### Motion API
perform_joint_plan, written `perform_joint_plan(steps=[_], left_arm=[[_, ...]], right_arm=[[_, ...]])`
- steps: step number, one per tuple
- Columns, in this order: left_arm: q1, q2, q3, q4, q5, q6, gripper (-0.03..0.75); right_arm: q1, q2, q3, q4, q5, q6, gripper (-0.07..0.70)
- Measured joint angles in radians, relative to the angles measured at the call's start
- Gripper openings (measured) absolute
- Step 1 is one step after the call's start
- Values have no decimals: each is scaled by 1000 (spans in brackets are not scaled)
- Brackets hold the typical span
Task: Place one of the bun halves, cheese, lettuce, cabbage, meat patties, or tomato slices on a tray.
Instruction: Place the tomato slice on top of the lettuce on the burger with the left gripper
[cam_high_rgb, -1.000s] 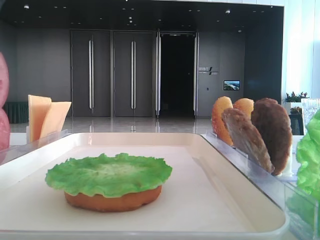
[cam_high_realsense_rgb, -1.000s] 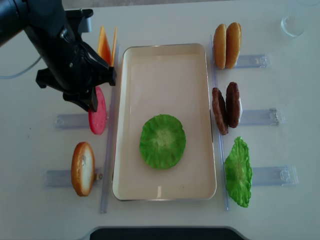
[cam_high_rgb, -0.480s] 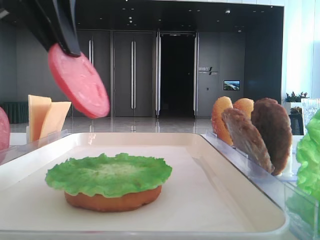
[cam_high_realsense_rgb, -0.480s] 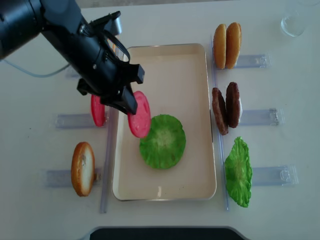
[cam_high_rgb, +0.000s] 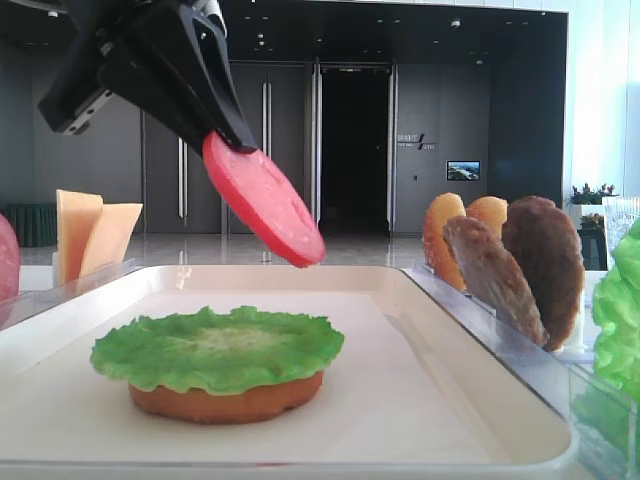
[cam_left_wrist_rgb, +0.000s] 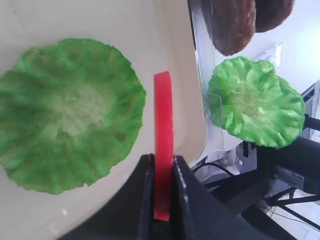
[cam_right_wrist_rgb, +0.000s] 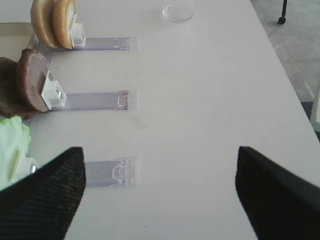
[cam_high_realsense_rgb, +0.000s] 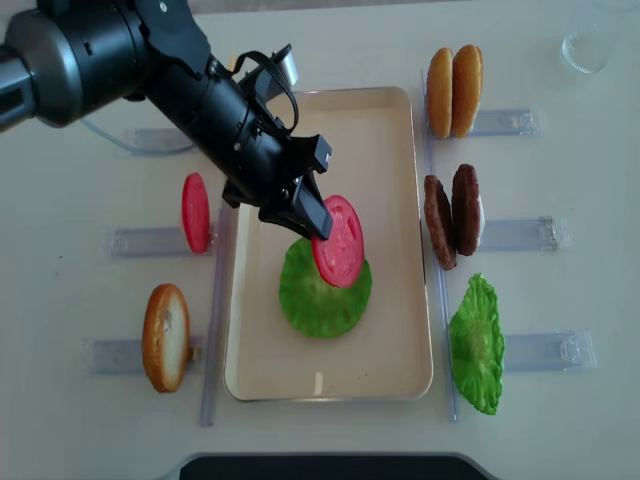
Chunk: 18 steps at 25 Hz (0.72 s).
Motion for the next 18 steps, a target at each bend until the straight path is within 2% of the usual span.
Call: perform_joint_plan(steps=[18], left_arm=[[0, 33, 0, 7, -12, 53, 48]], right_arm=[[0, 0, 0, 0, 0, 0, 580]])
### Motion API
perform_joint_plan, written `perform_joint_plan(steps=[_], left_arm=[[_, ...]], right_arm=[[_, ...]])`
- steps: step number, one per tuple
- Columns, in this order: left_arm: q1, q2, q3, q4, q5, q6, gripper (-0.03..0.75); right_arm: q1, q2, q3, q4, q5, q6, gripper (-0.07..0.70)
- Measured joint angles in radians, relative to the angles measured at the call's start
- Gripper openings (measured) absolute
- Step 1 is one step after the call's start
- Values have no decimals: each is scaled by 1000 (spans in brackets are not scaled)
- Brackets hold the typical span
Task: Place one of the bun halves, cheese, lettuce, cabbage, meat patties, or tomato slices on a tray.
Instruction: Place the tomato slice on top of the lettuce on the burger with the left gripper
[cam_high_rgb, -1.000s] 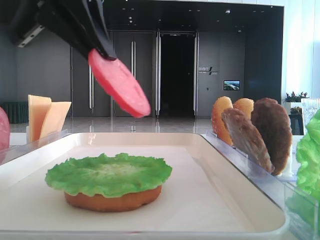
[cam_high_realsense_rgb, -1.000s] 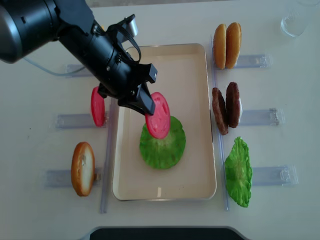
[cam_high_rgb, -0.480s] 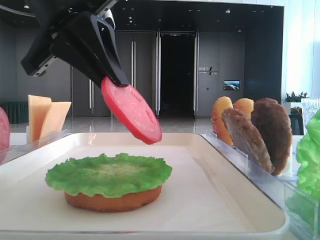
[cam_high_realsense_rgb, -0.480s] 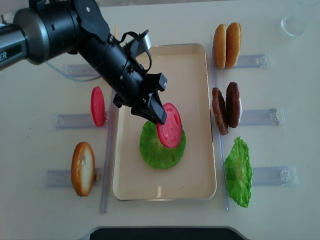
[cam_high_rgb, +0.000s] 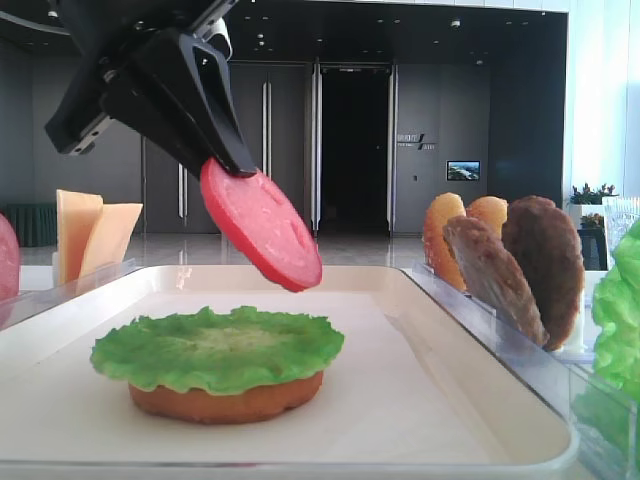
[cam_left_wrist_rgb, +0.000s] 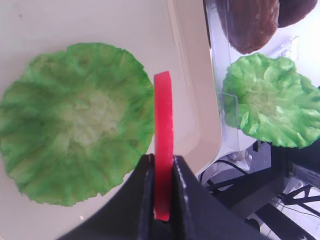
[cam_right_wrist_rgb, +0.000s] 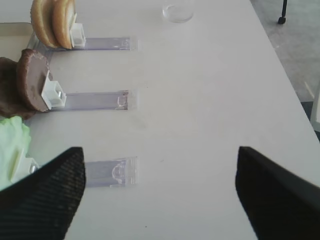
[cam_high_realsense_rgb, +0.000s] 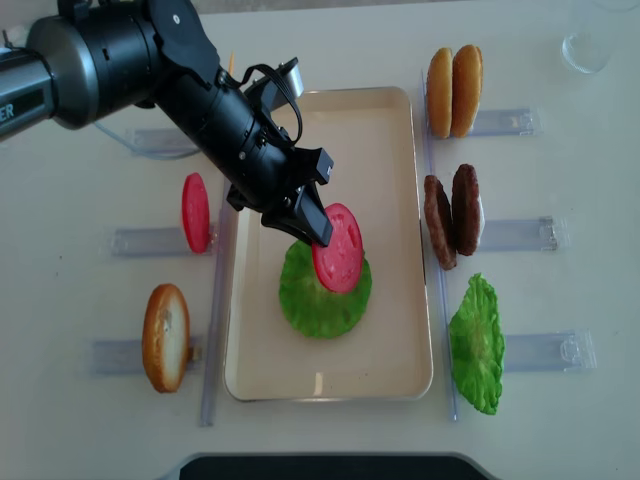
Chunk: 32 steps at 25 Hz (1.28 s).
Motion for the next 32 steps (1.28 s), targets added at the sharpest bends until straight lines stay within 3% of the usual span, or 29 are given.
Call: perform_joint_plan(steps=[19, 32], left_arm=[[0, 0, 44, -8, -2, -19, 48], [0, 0, 45, -9, -47, -19, 48]], right_arm=[[0, 0, 0, 0, 0, -1, 580], [0, 0, 0, 0, 0, 0, 580]])
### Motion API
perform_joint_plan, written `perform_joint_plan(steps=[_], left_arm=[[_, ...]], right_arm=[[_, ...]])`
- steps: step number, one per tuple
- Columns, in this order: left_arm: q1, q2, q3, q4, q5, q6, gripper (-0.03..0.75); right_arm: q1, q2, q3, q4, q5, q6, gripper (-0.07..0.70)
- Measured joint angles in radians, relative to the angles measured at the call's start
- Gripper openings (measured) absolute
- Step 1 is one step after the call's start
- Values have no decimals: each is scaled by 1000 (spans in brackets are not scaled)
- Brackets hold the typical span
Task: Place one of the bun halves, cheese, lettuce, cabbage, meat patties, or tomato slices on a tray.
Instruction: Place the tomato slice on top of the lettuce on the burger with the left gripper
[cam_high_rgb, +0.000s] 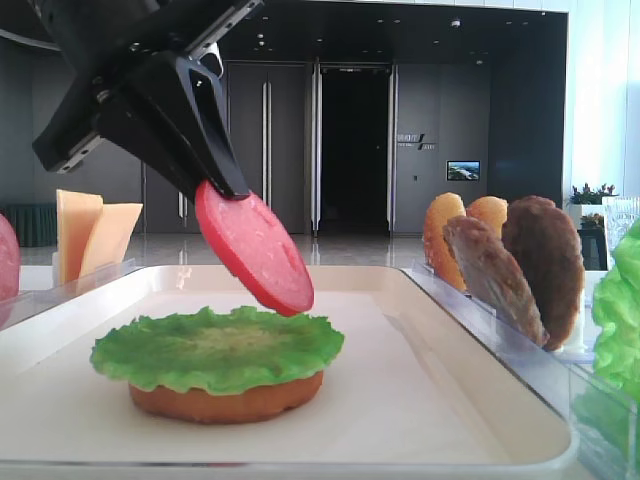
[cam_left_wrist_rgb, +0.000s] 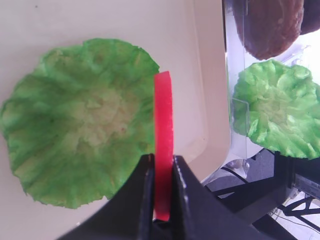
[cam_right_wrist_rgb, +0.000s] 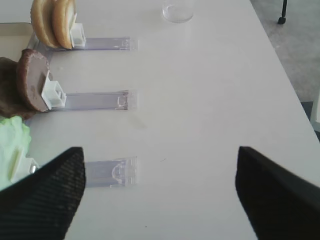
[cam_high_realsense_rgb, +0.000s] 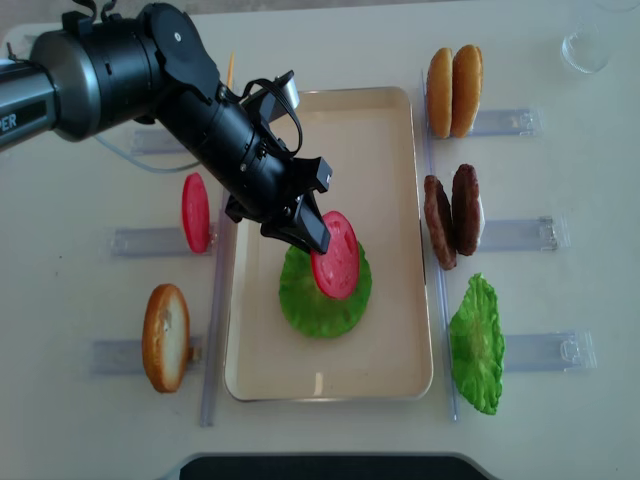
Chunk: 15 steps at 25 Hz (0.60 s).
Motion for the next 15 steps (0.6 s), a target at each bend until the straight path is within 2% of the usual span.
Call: perform_joint_plan(steps=[15], left_arm=[[0, 0, 0, -1, 0, 0, 48]], right_arm=[[0, 0, 0, 0, 0, 0, 580]])
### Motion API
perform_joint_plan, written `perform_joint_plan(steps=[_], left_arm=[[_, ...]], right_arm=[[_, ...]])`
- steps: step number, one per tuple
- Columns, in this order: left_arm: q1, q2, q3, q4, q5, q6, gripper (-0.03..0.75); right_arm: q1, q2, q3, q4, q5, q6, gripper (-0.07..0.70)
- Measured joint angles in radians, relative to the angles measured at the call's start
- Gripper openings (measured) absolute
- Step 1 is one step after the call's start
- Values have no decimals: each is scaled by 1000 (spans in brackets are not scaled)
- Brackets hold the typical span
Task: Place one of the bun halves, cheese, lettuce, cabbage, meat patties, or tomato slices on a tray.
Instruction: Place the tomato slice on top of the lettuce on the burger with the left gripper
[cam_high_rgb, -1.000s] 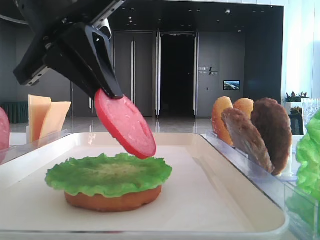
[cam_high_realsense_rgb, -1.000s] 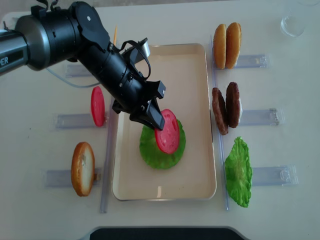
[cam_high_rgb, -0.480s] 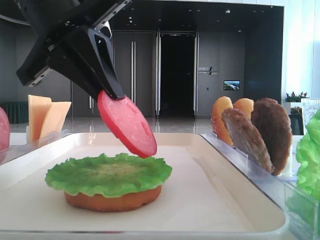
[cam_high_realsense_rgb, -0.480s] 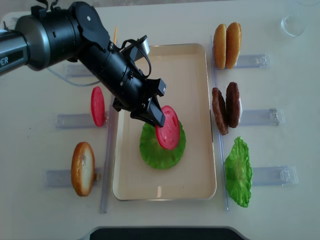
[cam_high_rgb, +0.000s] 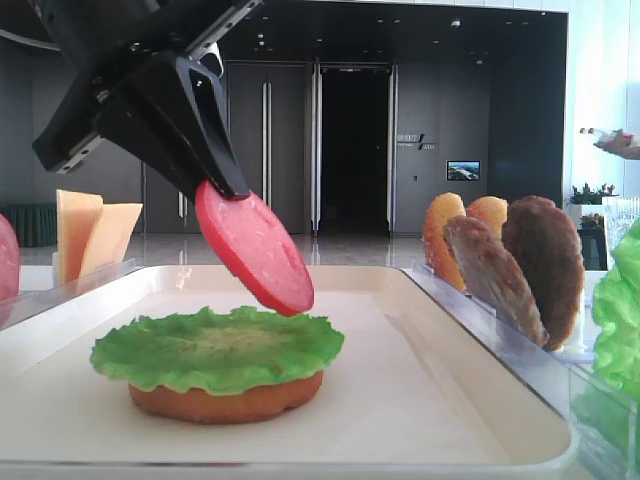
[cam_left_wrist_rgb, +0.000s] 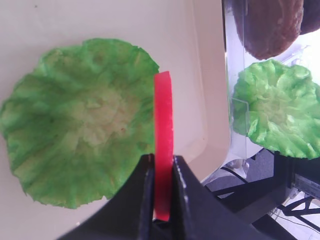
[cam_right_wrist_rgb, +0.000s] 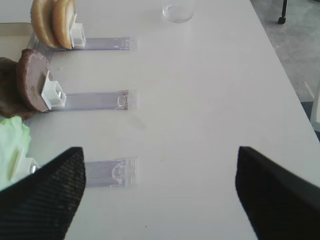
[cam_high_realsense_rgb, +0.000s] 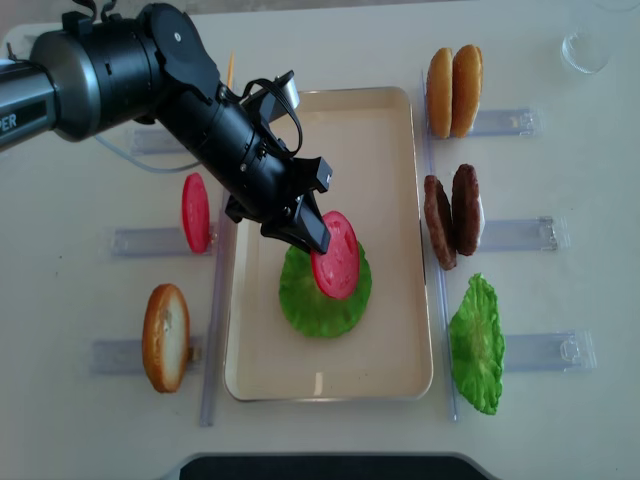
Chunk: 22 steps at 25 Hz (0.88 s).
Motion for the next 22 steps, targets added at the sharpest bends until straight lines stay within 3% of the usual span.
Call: perform_joint_plan(steps=[22], left_arm=[[-8, 38, 2, -47, -22, 28, 48]], right_arm=[[0, 0, 0, 0, 0, 0, 580]])
